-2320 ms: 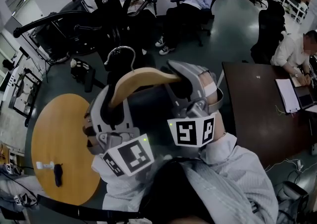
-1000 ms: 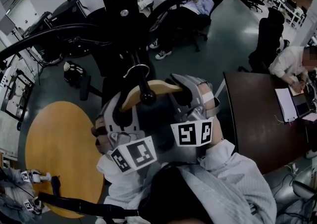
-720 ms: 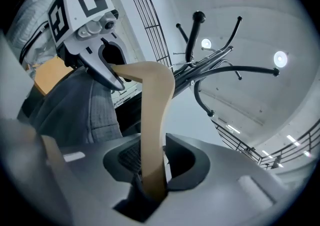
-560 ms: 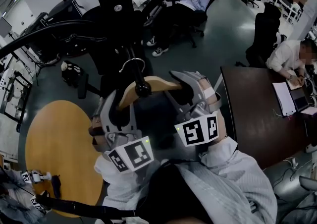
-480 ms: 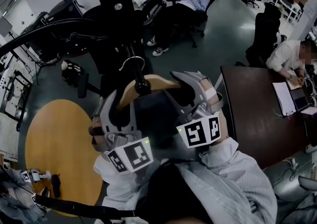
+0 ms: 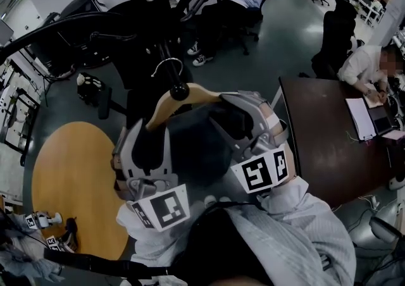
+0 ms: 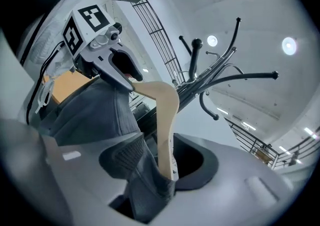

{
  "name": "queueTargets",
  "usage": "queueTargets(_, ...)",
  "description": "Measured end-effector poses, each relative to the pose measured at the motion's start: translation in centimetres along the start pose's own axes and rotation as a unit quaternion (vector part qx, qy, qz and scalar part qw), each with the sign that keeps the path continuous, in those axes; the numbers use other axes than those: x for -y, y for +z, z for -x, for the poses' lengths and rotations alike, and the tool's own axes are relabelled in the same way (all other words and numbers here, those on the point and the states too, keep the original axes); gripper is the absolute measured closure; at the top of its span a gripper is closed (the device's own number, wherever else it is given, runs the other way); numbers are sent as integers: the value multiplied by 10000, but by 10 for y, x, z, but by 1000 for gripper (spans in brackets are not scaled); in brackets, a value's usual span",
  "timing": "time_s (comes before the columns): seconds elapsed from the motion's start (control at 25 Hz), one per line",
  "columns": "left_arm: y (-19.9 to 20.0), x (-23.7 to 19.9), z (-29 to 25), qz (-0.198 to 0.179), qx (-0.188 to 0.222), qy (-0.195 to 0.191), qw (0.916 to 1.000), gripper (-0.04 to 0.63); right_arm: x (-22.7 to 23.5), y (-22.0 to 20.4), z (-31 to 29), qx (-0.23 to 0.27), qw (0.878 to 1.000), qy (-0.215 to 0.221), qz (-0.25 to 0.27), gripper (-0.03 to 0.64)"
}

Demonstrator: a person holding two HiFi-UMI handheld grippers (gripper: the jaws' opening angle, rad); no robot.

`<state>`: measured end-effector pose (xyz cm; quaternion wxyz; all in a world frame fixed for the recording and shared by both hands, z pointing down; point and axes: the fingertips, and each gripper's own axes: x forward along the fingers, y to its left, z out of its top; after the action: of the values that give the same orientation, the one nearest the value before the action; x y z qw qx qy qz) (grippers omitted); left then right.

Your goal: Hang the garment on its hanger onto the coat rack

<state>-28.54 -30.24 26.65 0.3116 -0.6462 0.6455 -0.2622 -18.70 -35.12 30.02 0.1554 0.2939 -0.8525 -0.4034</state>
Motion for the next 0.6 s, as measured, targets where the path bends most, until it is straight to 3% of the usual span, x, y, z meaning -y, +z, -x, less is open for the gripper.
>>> queueTargets(0.12,10,3,9,198,102,17,9998,437,4,3,13,168,9990,-168,-388,460)
queueTargets(0.24,16,10,14,756,185,38,9970,437,-2,6,22,316,9945,-301,-955,462)
queueTargets(0.36,26,30,13,1401,303,-207,9895,437,-13,-1,31,301,9857,-321,-1627,471)
queueTargets(0.48,37,49,12,2246,455,-640,9713,444,-16,-8,41,128,9751,-483,-2161,529)
queueTargets(0.6,46,64,7,2955,571,-864,9497,545,-13,-14,51,100,9609,-733,-2668,594)
